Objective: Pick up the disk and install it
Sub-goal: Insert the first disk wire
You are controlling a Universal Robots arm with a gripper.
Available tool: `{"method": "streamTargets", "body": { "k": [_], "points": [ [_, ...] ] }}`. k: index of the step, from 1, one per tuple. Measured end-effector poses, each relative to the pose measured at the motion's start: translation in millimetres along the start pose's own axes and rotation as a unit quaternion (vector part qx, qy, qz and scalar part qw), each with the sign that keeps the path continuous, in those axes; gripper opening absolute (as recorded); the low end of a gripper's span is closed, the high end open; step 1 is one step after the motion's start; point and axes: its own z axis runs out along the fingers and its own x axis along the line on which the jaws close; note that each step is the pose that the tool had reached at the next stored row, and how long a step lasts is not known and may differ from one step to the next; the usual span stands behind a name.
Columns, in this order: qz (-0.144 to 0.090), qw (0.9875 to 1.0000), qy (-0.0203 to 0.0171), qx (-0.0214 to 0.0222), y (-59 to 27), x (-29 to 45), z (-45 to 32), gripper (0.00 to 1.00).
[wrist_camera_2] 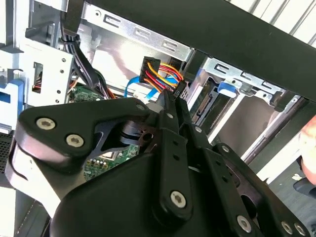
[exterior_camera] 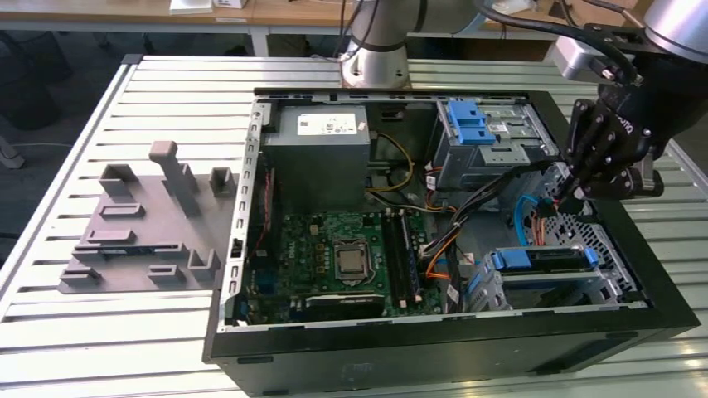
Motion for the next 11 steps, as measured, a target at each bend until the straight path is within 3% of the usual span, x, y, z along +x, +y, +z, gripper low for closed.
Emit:
{"method": "streamTargets", "body": {
  "k": [11],
  "points": [
    [-0.016, 0.9999, 0.0004, 0.0018, 1.7, 8.5, 1.0, 0.16]
  ]
}}
